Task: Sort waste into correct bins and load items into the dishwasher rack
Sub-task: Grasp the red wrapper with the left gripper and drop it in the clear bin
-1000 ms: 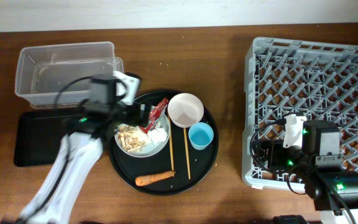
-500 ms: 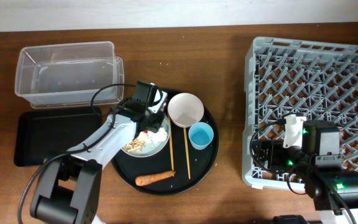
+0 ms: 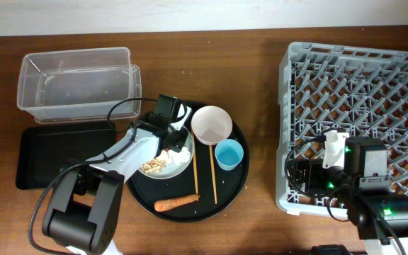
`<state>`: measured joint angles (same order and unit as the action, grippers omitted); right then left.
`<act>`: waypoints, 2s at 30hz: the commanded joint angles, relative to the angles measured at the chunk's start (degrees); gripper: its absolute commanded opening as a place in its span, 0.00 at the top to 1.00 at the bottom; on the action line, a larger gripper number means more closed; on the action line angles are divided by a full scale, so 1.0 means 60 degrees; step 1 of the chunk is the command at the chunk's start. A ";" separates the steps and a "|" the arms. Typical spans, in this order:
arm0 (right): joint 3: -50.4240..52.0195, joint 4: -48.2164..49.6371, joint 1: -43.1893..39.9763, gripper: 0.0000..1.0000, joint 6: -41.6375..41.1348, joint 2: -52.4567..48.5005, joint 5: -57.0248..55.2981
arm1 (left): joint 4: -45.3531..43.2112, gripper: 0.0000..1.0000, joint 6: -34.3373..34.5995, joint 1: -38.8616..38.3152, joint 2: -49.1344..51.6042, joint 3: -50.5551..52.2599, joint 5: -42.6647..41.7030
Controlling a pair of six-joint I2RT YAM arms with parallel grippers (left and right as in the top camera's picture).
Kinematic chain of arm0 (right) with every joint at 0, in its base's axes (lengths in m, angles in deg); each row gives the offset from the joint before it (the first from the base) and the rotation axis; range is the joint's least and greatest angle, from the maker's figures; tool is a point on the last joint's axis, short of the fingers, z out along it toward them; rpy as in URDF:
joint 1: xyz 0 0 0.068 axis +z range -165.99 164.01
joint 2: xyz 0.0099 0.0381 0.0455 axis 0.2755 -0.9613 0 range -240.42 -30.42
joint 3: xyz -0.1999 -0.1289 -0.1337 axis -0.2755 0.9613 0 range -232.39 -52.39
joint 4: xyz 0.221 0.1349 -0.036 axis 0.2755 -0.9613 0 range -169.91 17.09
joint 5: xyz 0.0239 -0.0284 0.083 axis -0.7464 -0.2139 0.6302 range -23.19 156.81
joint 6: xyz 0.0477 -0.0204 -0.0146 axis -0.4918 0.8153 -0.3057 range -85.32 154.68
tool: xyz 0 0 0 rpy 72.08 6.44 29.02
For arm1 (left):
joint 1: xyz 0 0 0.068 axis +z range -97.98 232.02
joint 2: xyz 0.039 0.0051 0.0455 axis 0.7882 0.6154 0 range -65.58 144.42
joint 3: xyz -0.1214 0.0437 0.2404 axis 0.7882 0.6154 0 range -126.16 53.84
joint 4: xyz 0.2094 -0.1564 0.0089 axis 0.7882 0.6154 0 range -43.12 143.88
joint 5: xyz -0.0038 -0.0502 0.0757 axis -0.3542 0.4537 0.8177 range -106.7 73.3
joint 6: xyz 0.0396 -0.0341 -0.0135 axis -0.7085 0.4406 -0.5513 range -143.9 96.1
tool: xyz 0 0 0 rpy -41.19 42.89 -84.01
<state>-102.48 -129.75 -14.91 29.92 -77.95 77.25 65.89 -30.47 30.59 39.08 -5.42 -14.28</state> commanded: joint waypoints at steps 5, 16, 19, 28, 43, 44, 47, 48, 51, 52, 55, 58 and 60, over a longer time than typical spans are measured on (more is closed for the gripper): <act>-0.0208 0.0004 -0.0058 0.02 -0.0076 0.0025 0.0084 | 0.0018 1.00 -0.0029 -0.0025 -0.1370 -0.0255 0.0076; -0.0208 0.0000 -0.0058 0.02 -0.0076 0.0025 0.0084 | 0.0517 0.35 0.0153 -0.0076 -0.0721 -0.0255 -0.0040; -0.0208 0.0000 -0.0058 0.02 -0.0076 0.0025 0.0084 | 0.0481 0.35 0.0149 -0.0109 -0.0062 -0.0255 0.0015; -0.0208 -0.0033 -0.0058 0.02 -0.0073 0.0025 0.0080 | 0.0036 1.00 0.0153 -0.0109 -0.0084 -0.0455 0.1107; -0.0208 -0.0066 -0.0058 0.02 -0.0073 0.0025 0.0080 | -0.4175 1.00 0.0189 0.3697 -0.1435 -0.0463 0.1082; -0.0208 -0.0066 -0.0058 0.02 -0.0073 0.0025 0.0080 | -0.4218 1.00 0.0189 0.3785 -0.1184 -0.0463 0.1078; -0.0208 -0.0102 -0.0058 0.02 -0.0073 0.0025 0.0084 | -0.4707 0.62 0.0186 0.3938 -0.0568 -0.0466 0.1075; -0.0208 -0.0135 -0.0058 0.01 -0.0073 0.0025 0.0084 | -0.4710 0.55 0.0186 0.3938 -0.0634 -0.0532 0.1071; -0.0208 -0.0142 -0.0058 0.02 -0.0073 0.0025 0.0080 | -0.2568 0.36 0.0186 0.3657 -0.1453 -0.1300 0.0994; -0.0208 -0.0142 -0.0058 0.02 -0.0073 0.0025 0.0080 | -0.1654 0.25 0.0186 0.3428 -0.1763 -0.1424 0.0871; -0.0208 -0.0142 -0.0058 0.02 -0.0073 0.0025 0.0084 | 0.1526 0.01 0.0189 0.2535 -0.2718 -0.1453 -0.1300; -0.0208 -0.0138 -0.0058 0.02 -0.0073 0.0025 0.0084 | 0.3559 0.01 0.0572 0.1479 -0.2688 -0.1206 -0.3439; -0.0208 -0.0138 -0.0058 0.02 -0.0073 0.0025 0.0080 | 0.3996 0.01 0.0586 0.0969 -0.2612 -0.0772 -0.3428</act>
<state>-102.54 -130.73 -14.91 29.94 -77.97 77.25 88.53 -28.06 38.57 22.91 -12.68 -30.39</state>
